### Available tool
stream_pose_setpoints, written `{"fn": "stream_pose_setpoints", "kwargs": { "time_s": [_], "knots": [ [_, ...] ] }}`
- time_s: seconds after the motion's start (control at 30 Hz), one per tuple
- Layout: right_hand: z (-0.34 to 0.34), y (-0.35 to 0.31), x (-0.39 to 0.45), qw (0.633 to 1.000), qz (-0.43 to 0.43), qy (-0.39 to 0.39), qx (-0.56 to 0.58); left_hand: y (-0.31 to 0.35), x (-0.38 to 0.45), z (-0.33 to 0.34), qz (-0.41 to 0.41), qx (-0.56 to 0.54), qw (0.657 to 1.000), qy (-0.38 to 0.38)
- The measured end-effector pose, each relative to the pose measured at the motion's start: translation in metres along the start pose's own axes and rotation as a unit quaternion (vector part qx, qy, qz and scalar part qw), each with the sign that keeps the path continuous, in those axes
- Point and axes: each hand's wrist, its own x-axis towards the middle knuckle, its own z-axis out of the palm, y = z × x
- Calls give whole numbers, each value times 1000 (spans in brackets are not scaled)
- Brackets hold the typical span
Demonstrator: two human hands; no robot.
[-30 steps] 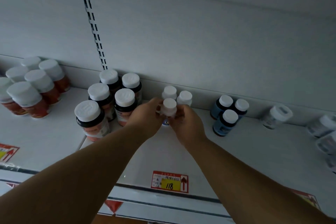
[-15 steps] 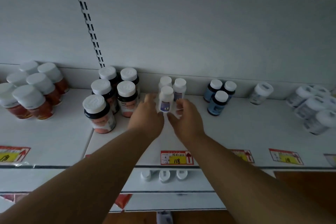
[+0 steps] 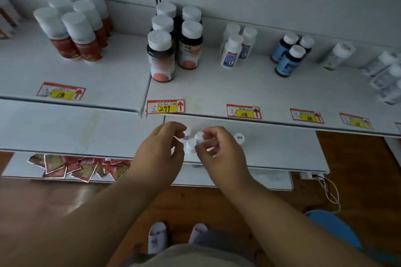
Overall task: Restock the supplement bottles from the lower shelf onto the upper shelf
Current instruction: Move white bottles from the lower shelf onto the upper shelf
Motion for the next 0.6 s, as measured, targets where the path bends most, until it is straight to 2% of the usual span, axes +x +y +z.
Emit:
{"fn": "stream_pose_setpoints", "kwargs": {
  "time_s": [0.17, 0.6],
  "knots": [
    [36, 49, 11, 998, 38, -55, -5, -38, -1, 40, -75, 8, 997, -19],
    [149, 193, 94, 993, 81, -80, -40, -180, 60, 205, -188, -27, 980, -67]
  ]
}}
